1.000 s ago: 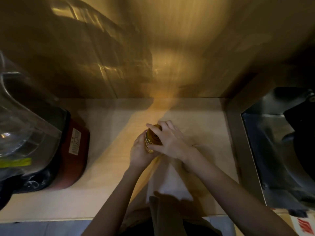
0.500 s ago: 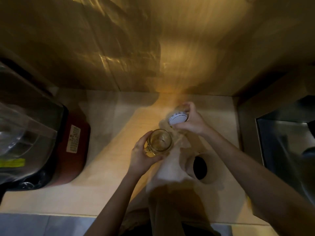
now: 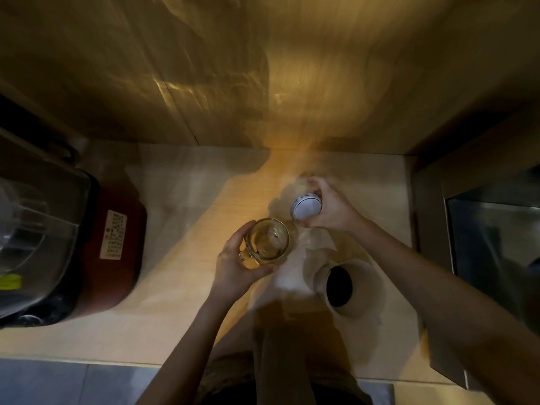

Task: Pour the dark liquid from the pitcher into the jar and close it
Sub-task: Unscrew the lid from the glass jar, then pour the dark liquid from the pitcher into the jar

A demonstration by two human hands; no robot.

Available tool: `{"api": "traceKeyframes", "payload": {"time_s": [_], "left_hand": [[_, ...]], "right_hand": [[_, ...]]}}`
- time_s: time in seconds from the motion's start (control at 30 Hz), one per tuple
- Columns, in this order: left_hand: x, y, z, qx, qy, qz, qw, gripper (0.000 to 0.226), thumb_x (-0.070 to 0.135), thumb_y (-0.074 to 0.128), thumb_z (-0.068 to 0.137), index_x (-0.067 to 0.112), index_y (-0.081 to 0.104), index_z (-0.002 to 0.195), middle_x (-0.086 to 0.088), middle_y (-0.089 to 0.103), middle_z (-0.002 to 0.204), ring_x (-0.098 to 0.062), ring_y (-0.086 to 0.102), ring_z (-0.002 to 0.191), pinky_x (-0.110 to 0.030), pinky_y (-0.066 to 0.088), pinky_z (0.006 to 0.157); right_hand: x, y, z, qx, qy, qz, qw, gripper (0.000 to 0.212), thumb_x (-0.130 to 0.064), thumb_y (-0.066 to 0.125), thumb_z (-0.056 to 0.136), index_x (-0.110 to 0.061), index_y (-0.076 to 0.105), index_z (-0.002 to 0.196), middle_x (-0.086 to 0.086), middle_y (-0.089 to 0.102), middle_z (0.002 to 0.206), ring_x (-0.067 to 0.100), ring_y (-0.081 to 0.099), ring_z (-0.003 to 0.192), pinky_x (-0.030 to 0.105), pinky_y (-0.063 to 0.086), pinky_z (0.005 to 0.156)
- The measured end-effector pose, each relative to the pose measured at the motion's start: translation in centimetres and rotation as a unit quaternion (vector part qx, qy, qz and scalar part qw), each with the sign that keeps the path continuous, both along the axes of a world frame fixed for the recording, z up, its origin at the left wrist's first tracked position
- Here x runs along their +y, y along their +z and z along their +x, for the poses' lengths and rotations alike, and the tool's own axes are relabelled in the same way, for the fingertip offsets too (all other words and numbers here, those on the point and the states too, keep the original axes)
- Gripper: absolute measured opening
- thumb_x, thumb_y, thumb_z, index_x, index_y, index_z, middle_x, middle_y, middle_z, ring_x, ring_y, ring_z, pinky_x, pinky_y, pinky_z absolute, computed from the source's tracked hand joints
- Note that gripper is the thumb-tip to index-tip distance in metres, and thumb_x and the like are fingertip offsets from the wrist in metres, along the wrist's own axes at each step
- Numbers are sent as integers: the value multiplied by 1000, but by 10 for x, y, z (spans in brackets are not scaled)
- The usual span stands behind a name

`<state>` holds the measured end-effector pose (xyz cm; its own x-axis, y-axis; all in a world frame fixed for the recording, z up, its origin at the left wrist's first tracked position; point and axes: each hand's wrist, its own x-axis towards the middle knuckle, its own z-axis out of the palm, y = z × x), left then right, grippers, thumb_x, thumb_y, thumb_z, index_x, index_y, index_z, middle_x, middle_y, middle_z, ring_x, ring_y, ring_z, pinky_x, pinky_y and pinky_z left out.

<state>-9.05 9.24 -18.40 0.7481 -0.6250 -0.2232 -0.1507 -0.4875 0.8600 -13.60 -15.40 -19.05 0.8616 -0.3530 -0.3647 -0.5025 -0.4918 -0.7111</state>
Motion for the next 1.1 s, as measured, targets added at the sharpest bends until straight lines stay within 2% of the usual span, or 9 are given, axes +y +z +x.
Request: {"api": "traceKeyframes", "payload": {"time_s": [0.2, 0.37, 0.5, 0.6, 0.67, 0.77, 0.87, 0.97, 1.1], "left_hand": [[1, 2, 0, -2, -5, 4, 1000, 88, 48, 78, 51, 40, 35, 127, 4, 53, 134, -7, 47, 122, -4, 34, 94], [1, 3, 1, -10, -15, 8, 1000, 90, 50, 78, 52, 37, 35, 129, 3, 53, 134, -5, 47, 121, -4, 33, 95], [1, 3, 0, -11, -21, 11, 1000, 91, 49, 78, 52, 32, 37, 132, 3, 53, 135, -7, 47, 122, -6, 33, 96], [1, 5, 0, -11, -24, 18, 999, 95, 51, 76, 52, 26, 37, 135, 7, 50, 135, -5, 45, 122, -1, 30, 94], [1, 6, 0, -17, -27, 26, 999, 98, 53, 74, 51, 24, 35, 137, 7, 48, 136, -5, 43, 123, 0, 28, 94], [1, 7, -1, -26, -30, 43, 998, 101, 44, 80, 53, 21, 33, 139, 0, 49, 140, -5, 41, 123, -13, 31, 96], [-2, 7, -2, -17, -9, 48, 999, 99, 34, 84, 54, 22, 35, 139, 0, 51, 139, -14, 45, 127, -20, 34, 97], [-3, 8, -4, -6, 1, 36, 999, 96, 32, 84, 54, 24, 36, 138, 2, 52, 137, -16, 46, 127, -22, 35, 96], [-4, 11, -4, -5, 2, 21, 1000, 94, 27, 84, 55, 20, 38, 136, -2, 53, 135, -19, 47, 125, -21, 33, 94]], "right_hand": [[-3, -5, 4, 55, 101, -94, 989, 91, -22, 85, 59, -8, 39, 135, 12, 47, 136, 25, 41, 126, 27, 34, 100], [0, -9, 10, 88, 152, -140, 974, 77, -31, 81, 53, -4, 54, 120, 14, 53, 115, 30, 47, 113, 33, 42, 97], [3, -7, 11, 106, 160, -174, 966, 77, -25, 82, 62, -3, 47, 126, 15, 47, 125, 29, 40, 120, 33, 37, 100], [6, -2, 10, 121, 161, -186, 962, 96, -27, 82, 65, -6, 27, 141, 14, 39, 139, 31, 32, 128, 34, 30, 104], [5, 8, 11, 99, 116, -164, 975, 96, -26, 78, 69, -6, 20, 143, 15, 37, 141, 32, 30, 129, 35, 30, 104], [3, 29, 11, 62, 29, -97, 993, 81, -24, 73, 79, -4, 26, 141, 17, 38, 141, 32, 36, 128, 40, 35, 105], [7, 54, 1, -5, -83, -16, 996, 56, -21, 70, 79, -5, 46, 128, 12, 59, 106, 23, 55, 98, 34, 45, 87], [19, 76, -20, -123, -196, 22, 973, 16, -6, 64, 81, -13, 63, 95, 1, 62, 68, 15, 57, 69, 30, 44, 74], [47, 94, -61, -226, -316, 22, 921, 19, 1, 57, 85, -18, 61, 80, -3, 63, 63, 0, 58, 56, 31, 49, 70]]}}
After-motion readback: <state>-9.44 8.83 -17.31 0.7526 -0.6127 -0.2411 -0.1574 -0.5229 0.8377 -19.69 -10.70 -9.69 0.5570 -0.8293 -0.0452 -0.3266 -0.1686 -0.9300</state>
